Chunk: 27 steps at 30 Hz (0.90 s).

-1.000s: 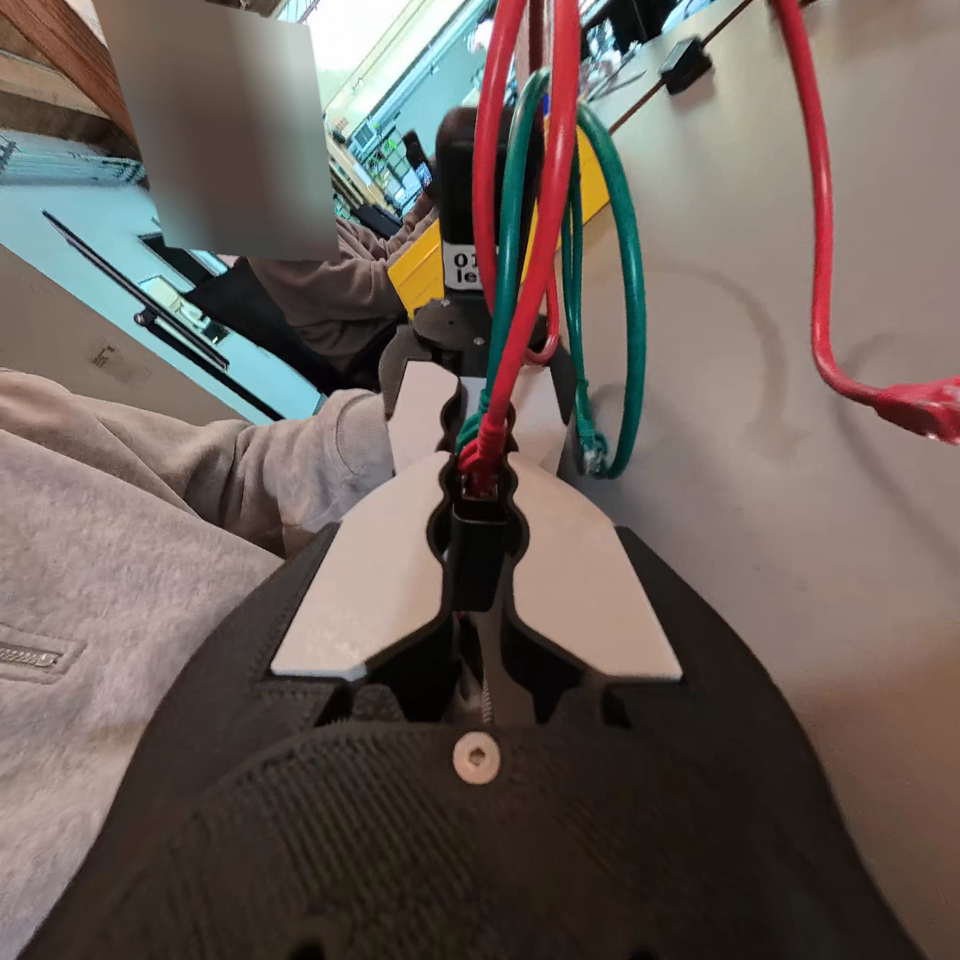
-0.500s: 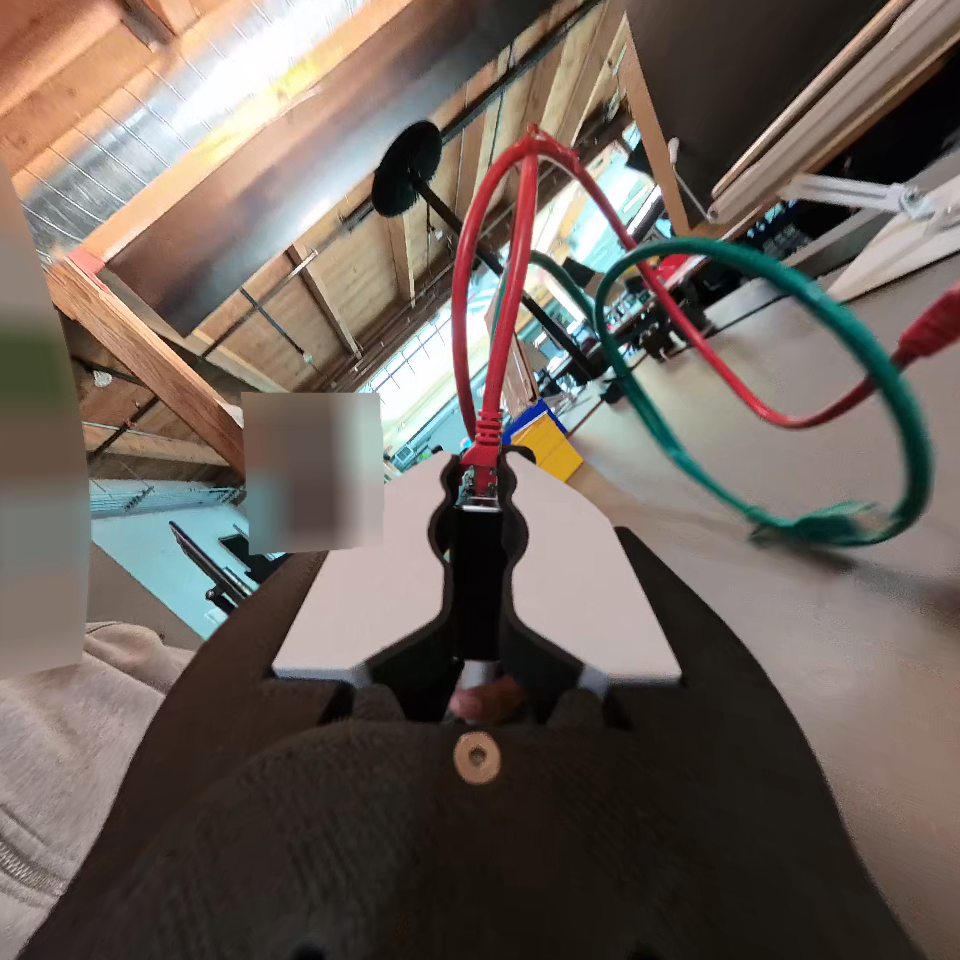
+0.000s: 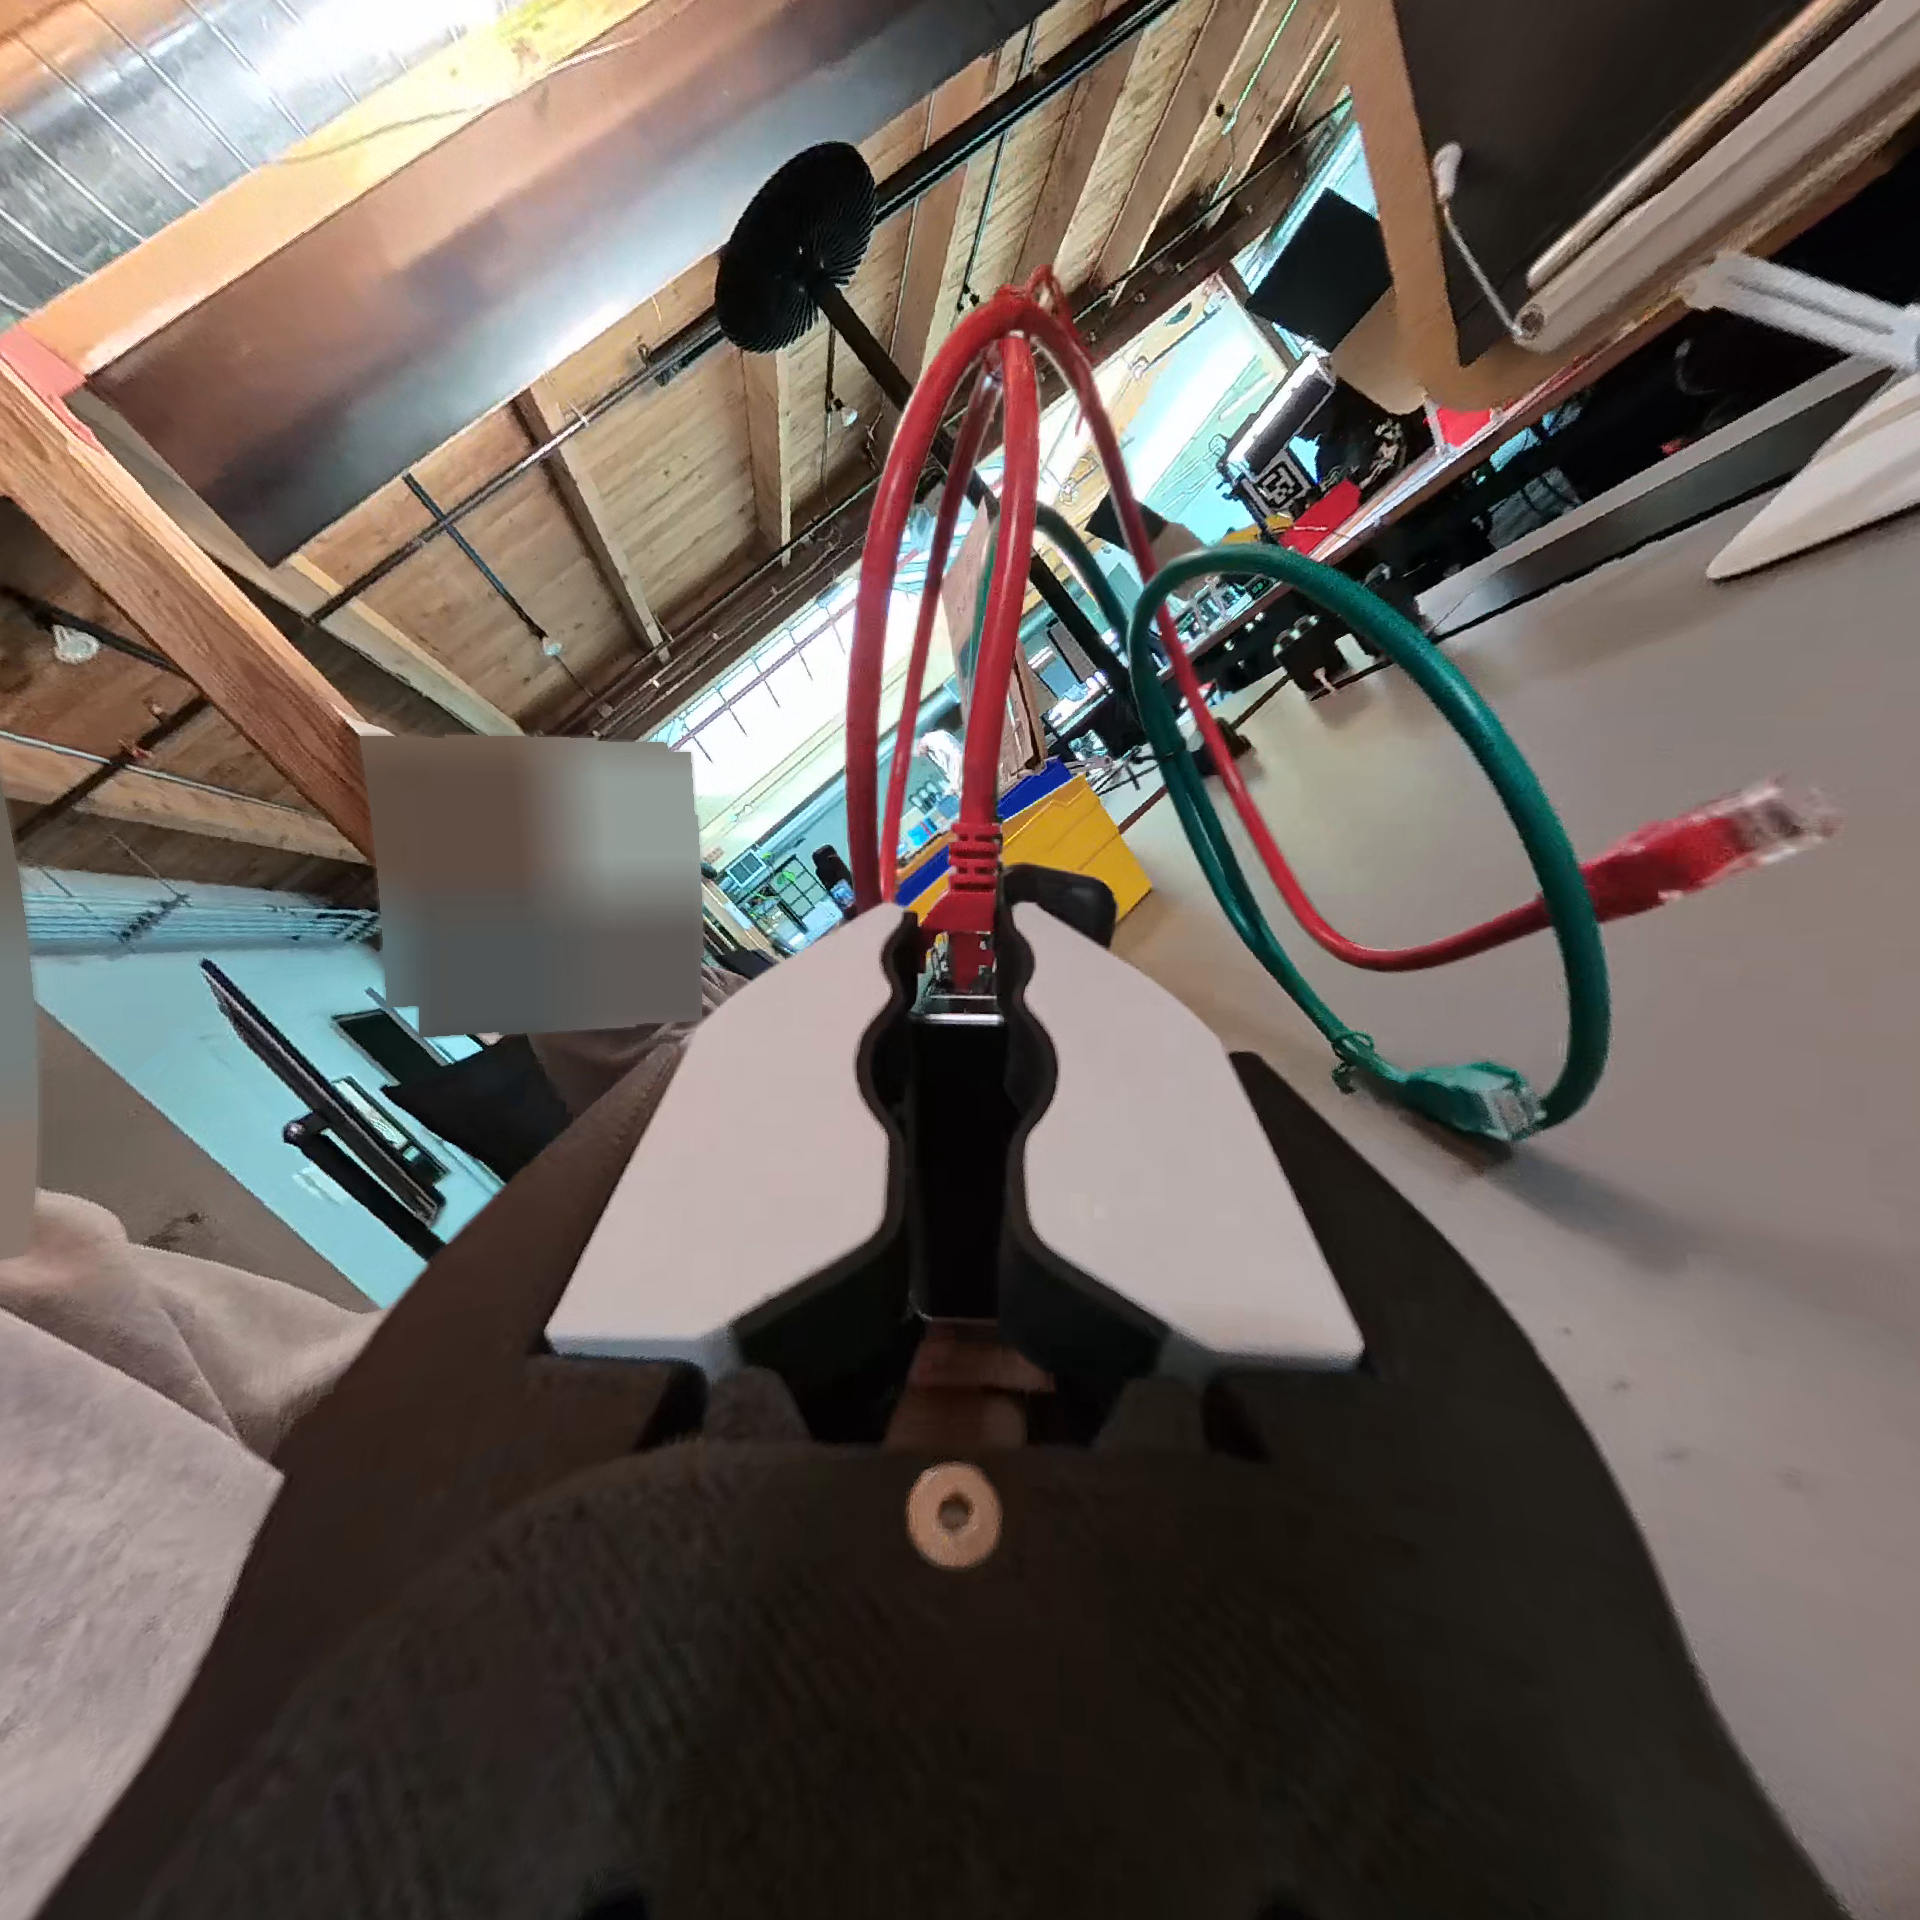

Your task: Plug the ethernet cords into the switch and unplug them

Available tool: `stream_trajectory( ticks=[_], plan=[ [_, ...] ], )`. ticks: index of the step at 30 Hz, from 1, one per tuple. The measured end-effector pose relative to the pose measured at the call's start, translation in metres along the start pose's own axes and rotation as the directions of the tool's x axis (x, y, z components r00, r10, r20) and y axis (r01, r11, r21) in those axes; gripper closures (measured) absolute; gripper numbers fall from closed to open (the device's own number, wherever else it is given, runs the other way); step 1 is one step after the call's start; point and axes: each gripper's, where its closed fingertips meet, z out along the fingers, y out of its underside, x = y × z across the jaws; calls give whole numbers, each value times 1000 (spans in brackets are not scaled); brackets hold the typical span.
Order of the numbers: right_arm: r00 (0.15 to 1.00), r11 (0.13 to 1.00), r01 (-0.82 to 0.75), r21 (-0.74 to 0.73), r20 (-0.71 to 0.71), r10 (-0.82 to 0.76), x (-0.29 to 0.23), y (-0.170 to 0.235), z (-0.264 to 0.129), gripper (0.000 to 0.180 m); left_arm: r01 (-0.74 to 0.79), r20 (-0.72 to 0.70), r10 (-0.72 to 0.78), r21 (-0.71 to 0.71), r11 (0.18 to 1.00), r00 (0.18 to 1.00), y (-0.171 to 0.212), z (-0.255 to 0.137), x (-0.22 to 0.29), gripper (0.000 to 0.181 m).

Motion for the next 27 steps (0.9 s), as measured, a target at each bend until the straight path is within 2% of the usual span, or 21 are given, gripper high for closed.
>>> stream_trajectory(
  ticks=[6, 9, 17, 22, 27],
  plan=[
    [999, 998, 52, -42, 0, -52, 1, -2, 1, 165, -117, 66, 118, -21, 993, 991, -9, -7, 2, 156],
    [998, 994, 56, -94, -2, -57, 2, 5, 2, 165, -136, 91, 134, 16, 991, 987, -23, -17, 3, 157],
    [998, 985, 58, -165, 33, -53, 0, 9, 1, 165, -220, 114, 232, -105, 970, 966, -19, -17, 4, 157],
    [979, 959, 199, -203, 5, -202, 5, -4, -7, 157, -242, 139, 261, -141, 960, 955, -18, -20, -1, 156],
    [949, 894, 295, -337, -4, -315, 15, 3, -15, 144, -238, 132, 254, -127, 963, 958, -20, -22, -1, 156]
  ],
)
